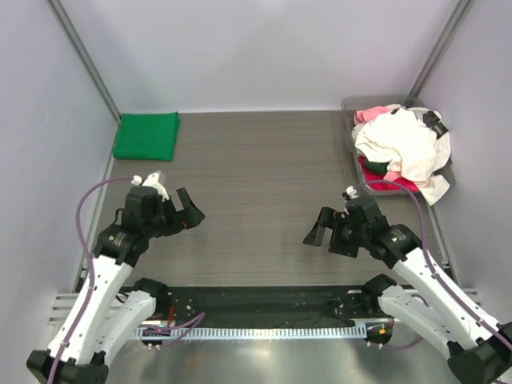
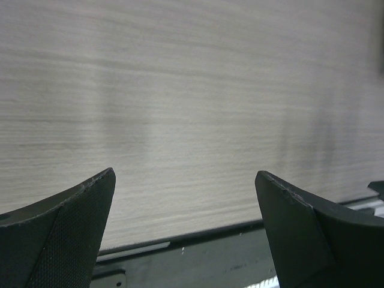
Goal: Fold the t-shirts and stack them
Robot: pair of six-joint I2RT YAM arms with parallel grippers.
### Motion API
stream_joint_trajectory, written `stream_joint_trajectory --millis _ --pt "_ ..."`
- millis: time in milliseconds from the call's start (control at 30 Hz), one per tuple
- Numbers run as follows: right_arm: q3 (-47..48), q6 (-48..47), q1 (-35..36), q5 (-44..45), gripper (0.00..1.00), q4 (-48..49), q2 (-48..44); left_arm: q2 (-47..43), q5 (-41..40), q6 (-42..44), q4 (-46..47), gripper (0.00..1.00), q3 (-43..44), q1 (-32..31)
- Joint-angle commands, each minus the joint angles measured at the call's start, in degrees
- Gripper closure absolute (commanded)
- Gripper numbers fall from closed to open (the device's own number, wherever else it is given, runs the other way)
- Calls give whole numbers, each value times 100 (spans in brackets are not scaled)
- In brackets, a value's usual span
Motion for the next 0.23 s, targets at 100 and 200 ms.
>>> stream_joint_trajectory --millis 100,200 --pt "-20 156 34 285 0 -123 -363 -1016 -756 -217 45 0 60 -32" --pt "215 -1 34 652 1 -165 -328 -1237 -1030 -279 28 0 52 -32"
